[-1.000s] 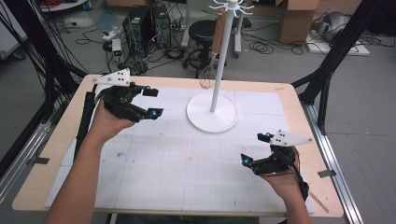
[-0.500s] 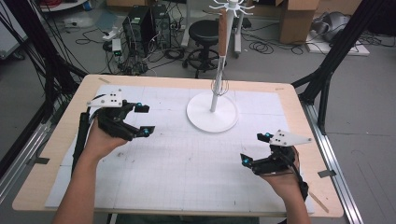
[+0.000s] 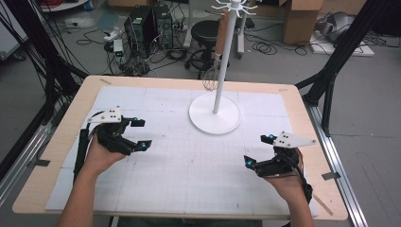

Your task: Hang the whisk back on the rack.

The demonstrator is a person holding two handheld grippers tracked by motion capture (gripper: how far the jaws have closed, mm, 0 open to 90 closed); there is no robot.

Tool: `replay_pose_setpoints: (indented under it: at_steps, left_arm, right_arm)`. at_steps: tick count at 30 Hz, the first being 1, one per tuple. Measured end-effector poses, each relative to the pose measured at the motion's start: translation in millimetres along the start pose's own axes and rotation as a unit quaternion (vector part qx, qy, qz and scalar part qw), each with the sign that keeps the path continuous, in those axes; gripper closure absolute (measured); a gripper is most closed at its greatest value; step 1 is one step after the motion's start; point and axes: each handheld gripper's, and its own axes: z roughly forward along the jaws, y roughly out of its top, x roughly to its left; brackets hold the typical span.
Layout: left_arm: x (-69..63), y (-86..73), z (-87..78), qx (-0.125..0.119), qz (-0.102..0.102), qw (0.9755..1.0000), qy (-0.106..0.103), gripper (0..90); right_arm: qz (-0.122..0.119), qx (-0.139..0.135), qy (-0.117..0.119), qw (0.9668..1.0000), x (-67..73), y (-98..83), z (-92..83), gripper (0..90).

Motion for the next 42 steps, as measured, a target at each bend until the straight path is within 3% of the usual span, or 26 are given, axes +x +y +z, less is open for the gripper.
replay_pose_setpoints:
  at_steps: [6, 11, 22, 42]
  left_arm:
    - [6.2, -13.1, -9.6, -0.017, -0.009, 0.9998, 0.005, 9.8]
    - [7.1, -14.2, -10.8, -0.024, -0.009, 0.9996, 0.013, 6.7]
    - [3.9, -12.8, -9.3, -0.022, 0.000, 0.9992, 0.032, 2.0]
    - [5.1, -13.2, -9.8, -0.016, 0.002, 0.9992, 0.037, 1.8]
  right_arm:
    - [0.006, 0.001, -0.003, 1.0000, -3.6, -2.2, -0.9, 0.4]
    - [0.006, 0.008, -0.002, 0.9999, -6.1, -4.8, 3.5, 0.4]
    - [0.011, 0.011, -0.002, 0.9999, -8.2, -7.3, 6.5, 0.4]
    - [0.011, 0.021, -0.004, 0.9997, -8.6, -10.1, 10.4, 0.4]
